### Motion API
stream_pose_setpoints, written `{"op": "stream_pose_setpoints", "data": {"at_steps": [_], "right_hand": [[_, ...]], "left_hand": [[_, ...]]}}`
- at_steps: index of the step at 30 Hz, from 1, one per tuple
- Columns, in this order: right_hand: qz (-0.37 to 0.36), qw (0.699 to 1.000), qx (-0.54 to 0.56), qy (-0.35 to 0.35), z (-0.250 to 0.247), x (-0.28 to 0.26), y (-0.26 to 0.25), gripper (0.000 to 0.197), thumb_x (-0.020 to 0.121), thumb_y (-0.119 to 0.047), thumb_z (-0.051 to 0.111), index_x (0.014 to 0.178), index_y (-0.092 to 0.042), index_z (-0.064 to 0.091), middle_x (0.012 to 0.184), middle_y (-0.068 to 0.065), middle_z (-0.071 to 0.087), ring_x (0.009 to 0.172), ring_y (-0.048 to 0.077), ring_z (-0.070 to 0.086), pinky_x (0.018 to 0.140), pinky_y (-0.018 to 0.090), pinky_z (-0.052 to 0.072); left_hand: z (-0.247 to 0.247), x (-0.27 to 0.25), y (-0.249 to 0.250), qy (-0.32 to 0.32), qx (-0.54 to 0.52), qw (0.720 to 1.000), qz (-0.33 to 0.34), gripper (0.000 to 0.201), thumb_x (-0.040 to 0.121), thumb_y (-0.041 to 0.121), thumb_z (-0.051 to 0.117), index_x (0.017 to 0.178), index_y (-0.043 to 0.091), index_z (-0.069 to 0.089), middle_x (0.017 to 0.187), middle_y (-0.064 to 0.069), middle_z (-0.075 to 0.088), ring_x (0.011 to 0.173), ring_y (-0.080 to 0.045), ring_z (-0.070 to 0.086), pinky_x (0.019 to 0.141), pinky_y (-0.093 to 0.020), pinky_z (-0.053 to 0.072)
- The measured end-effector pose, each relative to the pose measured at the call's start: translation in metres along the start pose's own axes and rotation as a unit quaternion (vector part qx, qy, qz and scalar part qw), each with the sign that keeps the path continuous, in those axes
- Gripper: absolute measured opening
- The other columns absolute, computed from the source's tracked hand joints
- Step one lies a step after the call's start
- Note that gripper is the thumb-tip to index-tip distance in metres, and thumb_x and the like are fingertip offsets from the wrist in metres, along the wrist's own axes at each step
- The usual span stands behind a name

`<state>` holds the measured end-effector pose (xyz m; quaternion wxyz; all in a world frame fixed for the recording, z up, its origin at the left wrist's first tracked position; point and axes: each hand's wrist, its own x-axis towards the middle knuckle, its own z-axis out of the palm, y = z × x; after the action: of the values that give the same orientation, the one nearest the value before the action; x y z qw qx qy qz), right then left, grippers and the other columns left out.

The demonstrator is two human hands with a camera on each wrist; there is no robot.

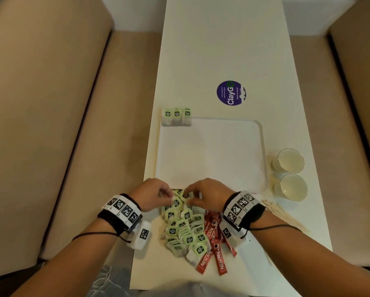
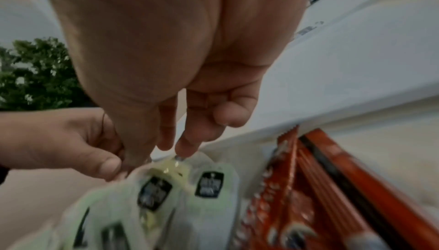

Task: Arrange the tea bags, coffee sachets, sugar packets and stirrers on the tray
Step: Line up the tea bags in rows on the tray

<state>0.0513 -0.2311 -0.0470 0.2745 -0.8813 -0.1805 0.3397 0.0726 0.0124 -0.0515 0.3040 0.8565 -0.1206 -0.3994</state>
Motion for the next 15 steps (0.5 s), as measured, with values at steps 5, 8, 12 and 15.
{"op": "stream_pose_setpoints", "data": {"at_steps": [5,8,12,15], "right_hand": [[0.010,0.999,-0.042,-0.013,0.010,-0.012,-0.006,0.042,0.093,-0.045,0.067,0.133,-0.032,0.063,0.105,-0.005,0.070,0.092,0.012,0.060,0.078,0.030,0.045],[0.019,0.999,-0.033,-0.001,0.017,-0.016,-0.007,0.034,0.094,-0.040,0.067,0.127,-0.029,0.066,0.107,-0.004,0.063,0.088,0.012,0.055,0.076,0.029,0.044],[0.039,0.999,-0.012,0.019,0.020,-0.022,-0.004,0.025,0.092,-0.035,0.070,0.115,-0.027,0.071,0.109,-0.004,0.055,0.090,0.018,0.059,0.081,0.033,0.050],[0.036,0.999,0.002,0.038,0.019,-0.027,-0.004,0.021,0.090,-0.035,0.071,0.110,-0.028,0.072,0.113,-0.007,0.051,0.089,0.017,0.059,0.081,0.034,0.051]], "left_hand": [[0.014,-0.003,0.000,-0.008,0.018,1.000,-0.006,0.034,0.077,0.032,0.086,0.107,0.027,0.071,0.092,0.013,0.068,0.081,-0.002,0.061,0.078,-0.024,0.053],[0.016,-0.006,0.002,-0.006,-0.003,1.000,-0.009,0.037,0.077,0.022,0.086,0.109,0.025,0.070,0.089,0.010,0.068,0.079,-0.006,0.060,0.081,-0.029,0.054],[0.019,-0.008,0.005,-0.011,-0.004,1.000,-0.010,0.020,0.080,0.017,0.084,0.098,0.022,0.074,0.082,0.004,0.072,0.072,-0.006,0.064,0.075,-0.024,0.056],[0.018,-0.010,0.007,-0.011,0.011,1.000,-0.002,0.008,0.082,0.023,0.082,0.088,0.023,0.076,0.078,0.008,0.072,0.070,-0.004,0.065,0.071,-0.020,0.053]]}}
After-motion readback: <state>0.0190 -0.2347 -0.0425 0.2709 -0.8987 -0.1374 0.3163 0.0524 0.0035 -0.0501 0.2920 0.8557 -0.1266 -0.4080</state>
